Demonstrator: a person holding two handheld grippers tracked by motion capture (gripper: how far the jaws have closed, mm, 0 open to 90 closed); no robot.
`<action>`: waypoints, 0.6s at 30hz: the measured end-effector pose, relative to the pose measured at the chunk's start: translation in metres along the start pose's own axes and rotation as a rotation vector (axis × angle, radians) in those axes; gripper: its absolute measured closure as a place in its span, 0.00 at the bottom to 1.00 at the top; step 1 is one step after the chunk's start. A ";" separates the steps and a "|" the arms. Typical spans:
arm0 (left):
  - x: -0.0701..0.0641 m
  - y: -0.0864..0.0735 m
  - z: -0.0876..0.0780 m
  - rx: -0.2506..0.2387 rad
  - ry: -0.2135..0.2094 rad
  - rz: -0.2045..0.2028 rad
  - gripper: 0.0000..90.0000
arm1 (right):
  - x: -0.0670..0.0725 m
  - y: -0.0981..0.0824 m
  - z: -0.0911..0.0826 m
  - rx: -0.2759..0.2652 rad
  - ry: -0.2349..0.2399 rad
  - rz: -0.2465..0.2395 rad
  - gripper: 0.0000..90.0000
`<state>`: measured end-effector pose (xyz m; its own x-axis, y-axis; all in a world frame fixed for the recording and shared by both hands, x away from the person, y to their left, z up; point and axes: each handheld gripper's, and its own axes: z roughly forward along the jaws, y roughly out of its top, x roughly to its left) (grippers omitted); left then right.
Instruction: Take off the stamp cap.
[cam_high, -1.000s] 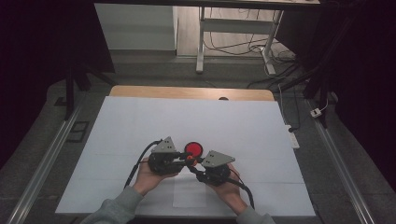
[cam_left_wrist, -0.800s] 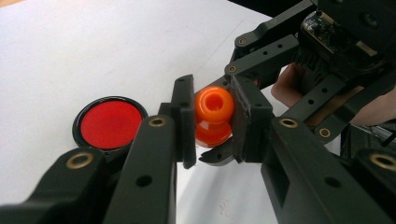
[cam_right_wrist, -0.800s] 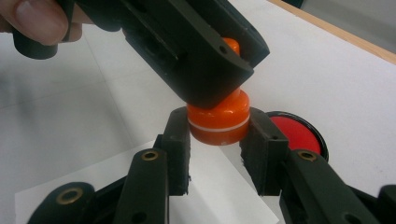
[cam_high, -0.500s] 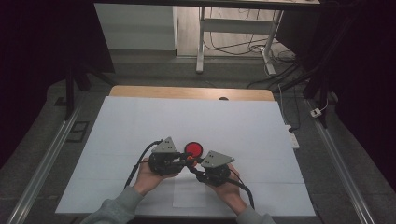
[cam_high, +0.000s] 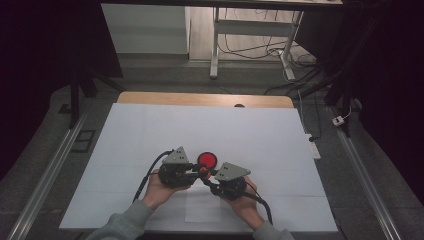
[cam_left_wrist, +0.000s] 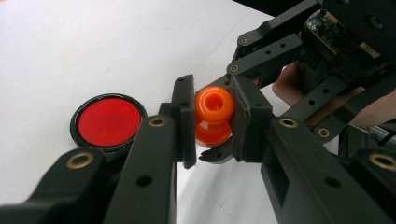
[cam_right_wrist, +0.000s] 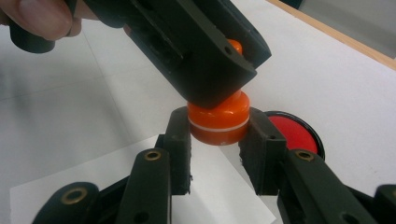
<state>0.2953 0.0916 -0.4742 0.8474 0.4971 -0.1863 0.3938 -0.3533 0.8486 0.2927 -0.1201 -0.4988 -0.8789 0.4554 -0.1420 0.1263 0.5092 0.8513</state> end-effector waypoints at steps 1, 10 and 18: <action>0.000 0.000 0.000 0.000 -0.001 -0.001 0.81 | 0.000 0.000 0.000 0.000 -0.002 -0.001 0.72; 0.000 0.000 0.000 0.009 0.004 -0.003 0.81 | 0.001 -0.001 0.001 0.002 -0.006 -0.002 0.72; 0.000 -0.001 0.000 0.000 0.001 -0.005 0.81 | 0.001 -0.002 0.000 -0.007 -0.007 -0.006 0.72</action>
<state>0.2948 0.0917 -0.4746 0.8452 0.4995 -0.1900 0.3980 -0.3511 0.8475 0.2916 -0.1205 -0.5005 -0.8764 0.4576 -0.1501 0.1181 0.5064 0.8542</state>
